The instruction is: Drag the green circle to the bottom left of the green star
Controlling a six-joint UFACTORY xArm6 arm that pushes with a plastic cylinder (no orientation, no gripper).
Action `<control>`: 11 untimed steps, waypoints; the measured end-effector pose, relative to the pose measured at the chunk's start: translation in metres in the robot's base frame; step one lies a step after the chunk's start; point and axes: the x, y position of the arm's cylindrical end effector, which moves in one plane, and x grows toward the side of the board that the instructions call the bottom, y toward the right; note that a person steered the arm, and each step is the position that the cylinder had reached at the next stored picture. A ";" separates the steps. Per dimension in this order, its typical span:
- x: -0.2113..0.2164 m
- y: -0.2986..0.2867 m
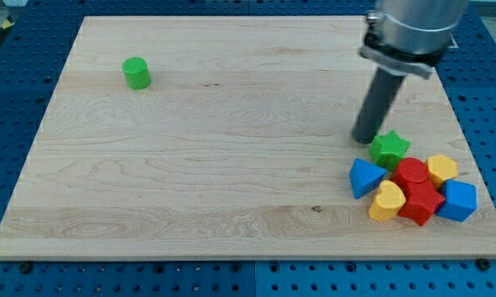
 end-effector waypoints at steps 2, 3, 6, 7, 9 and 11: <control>0.000 -0.194; 0.000 -0.291; -0.006 -0.343; -0.006 -0.381; -0.006 -0.386; -0.068 -0.429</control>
